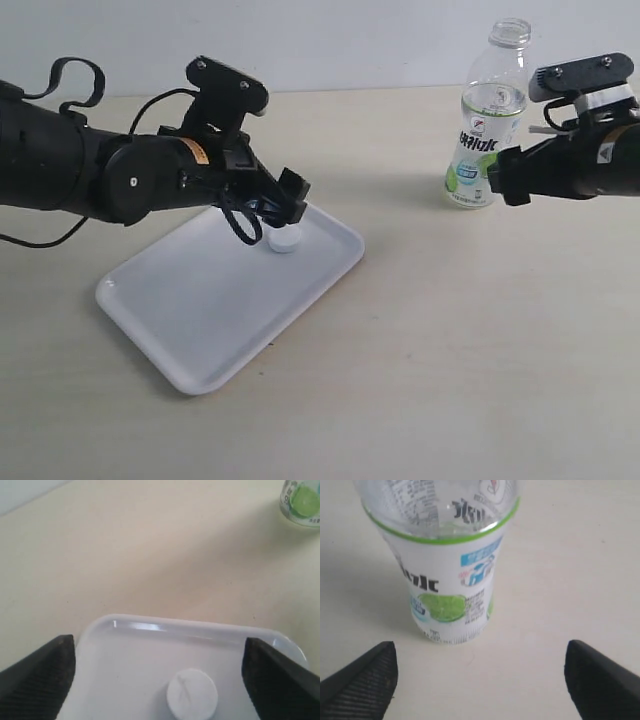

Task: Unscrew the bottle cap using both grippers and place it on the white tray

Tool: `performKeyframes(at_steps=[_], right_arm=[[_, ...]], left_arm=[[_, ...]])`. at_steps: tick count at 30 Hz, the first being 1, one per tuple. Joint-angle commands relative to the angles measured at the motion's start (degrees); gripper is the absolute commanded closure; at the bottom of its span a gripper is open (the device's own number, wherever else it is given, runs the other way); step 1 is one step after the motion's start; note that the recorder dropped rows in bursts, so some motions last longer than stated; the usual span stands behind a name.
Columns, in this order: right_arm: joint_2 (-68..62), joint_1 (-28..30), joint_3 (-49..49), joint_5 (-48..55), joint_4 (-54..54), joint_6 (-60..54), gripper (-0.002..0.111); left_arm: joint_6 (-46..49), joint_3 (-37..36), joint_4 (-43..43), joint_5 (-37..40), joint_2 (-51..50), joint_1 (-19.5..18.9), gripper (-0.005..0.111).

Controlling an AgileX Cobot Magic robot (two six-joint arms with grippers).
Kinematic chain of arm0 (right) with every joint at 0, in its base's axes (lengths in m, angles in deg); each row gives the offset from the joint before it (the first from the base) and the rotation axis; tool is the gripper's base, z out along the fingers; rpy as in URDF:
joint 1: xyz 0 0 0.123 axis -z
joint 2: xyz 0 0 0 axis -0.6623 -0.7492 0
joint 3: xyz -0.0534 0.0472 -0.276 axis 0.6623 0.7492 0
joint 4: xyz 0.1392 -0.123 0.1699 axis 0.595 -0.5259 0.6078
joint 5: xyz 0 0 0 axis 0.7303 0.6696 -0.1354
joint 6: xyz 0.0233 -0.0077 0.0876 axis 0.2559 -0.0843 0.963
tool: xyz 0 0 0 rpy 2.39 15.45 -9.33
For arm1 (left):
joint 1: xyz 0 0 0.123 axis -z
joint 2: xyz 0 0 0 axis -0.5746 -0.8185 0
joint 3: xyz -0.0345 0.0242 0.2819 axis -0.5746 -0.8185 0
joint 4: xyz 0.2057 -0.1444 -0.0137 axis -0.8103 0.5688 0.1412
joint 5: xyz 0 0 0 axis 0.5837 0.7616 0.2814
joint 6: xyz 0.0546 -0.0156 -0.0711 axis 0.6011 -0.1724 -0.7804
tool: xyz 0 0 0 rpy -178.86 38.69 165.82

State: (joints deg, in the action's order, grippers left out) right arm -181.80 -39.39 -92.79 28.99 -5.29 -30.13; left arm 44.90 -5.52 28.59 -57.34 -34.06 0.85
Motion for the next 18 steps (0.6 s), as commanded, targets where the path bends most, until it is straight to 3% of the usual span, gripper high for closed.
performKeyframes(at_steps=[1,7,11,13,18], right_arm=[[6.69,-0.13,5.87,0.96,-0.35,1.95,0.023],[16.21,-0.13,14.38,1.34,-0.35,2.18,0.023],[20.72,-0.13,18.76,1.34,-0.25,4.4,0.023],[22.11,-0.13,19.97,1.34,-0.25,7.18,0.023],[22.79,-0.13,20.25,0.83,-0.12,8.59,0.023]], left_arm=[[-1.71,-3.6,0.53,-7.09,2.8,0.16,0.021],[-3.38,-10.16,0.02,-18.56,7.3,1.76,0.021],[-3.73,-17.19,-2.71,-29.91,11.18,5.49,0.023],[-3.73,-20.74,-2.71,-33.75,13.06,7.28,0.033],[-3.6,-28.81,-2.26,-38.37,19.56,8.79,0.074]])
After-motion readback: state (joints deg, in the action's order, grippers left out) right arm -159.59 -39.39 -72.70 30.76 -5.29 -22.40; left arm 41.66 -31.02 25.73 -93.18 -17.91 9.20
